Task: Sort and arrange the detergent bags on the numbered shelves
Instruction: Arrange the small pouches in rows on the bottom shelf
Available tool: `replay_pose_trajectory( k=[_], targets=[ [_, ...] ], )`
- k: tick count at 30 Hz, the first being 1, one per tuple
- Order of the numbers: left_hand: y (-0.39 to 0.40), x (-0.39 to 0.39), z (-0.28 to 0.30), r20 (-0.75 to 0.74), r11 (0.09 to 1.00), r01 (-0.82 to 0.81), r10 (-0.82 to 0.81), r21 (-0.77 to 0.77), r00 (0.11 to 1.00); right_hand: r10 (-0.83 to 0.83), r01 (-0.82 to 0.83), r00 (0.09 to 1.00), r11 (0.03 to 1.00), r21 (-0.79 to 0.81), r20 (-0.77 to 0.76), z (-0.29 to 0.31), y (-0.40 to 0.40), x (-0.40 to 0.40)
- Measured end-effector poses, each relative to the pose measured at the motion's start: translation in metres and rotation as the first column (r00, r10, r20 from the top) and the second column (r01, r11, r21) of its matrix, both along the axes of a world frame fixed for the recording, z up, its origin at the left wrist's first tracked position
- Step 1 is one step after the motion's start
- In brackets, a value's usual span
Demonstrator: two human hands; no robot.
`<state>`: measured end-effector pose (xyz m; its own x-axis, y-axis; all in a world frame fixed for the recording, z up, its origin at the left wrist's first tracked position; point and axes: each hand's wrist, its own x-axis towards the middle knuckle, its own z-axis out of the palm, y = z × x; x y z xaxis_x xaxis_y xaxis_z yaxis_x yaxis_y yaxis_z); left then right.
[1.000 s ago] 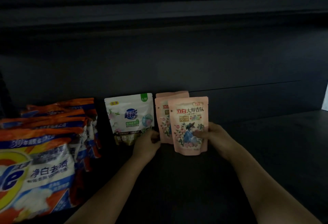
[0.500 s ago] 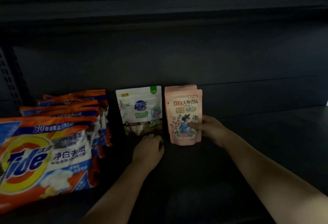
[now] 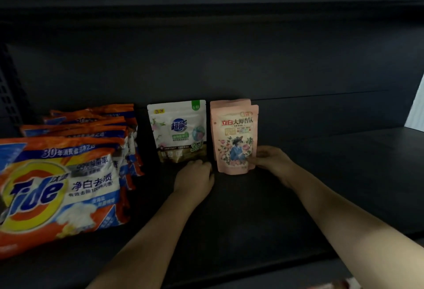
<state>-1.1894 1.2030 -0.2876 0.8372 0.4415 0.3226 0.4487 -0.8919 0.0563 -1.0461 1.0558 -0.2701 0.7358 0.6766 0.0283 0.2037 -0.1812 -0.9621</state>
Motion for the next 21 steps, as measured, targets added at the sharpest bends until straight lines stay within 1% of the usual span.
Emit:
replay_pose_trajectory(
  k=[2,4,7,9,12,16,18,21],
  targets=[
    [-0.006,-0.003,0.001,-0.022,0.999,0.026,-0.025,0.044,0.999,-0.021,0.023,0.998,0.998,-0.051,0.057,0.0,-0.008,-0.004],
    [-0.016,-0.005,0.004,-0.041,0.996,0.045,-0.042,0.075,0.998,-0.048,0.068,0.988,0.989,-0.131,0.149,0.001,-0.017,-0.007],
    [-0.035,-0.002,0.007,-0.039,0.989,0.109,-0.106,0.097,0.994,-0.062,0.166,0.937,0.945,-0.282,0.343,0.005,-0.036,-0.01],
    [-0.052,0.004,0.008,-0.024,0.984,0.162,-0.16,0.077,0.987,-0.049,0.204,0.906,0.921,-0.331,0.421,0.004,-0.051,-0.012],
    [-0.077,0.018,0.011,-0.029,0.967,0.241,-0.24,0.077,0.97,-0.012,0.234,0.864,0.895,-0.381,0.504,0.0,-0.074,-0.013],
    [-0.108,0.043,0.017,-0.082,0.922,0.372,-0.364,0.111,0.928,0.032,0.312,0.779,0.846,-0.432,0.626,-0.002,-0.103,-0.004],
    [-0.126,0.057,0.02,-0.128,0.904,0.411,-0.396,0.118,0.909,0.044,0.346,0.76,0.817,-0.461,0.648,-0.001,-0.12,0.002],
    [-0.159,0.079,0.032,-0.219,0.885,0.448,-0.416,0.128,0.883,0.035,0.386,0.761,0.779,-0.495,0.648,0.008,-0.151,0.011]
  ],
)
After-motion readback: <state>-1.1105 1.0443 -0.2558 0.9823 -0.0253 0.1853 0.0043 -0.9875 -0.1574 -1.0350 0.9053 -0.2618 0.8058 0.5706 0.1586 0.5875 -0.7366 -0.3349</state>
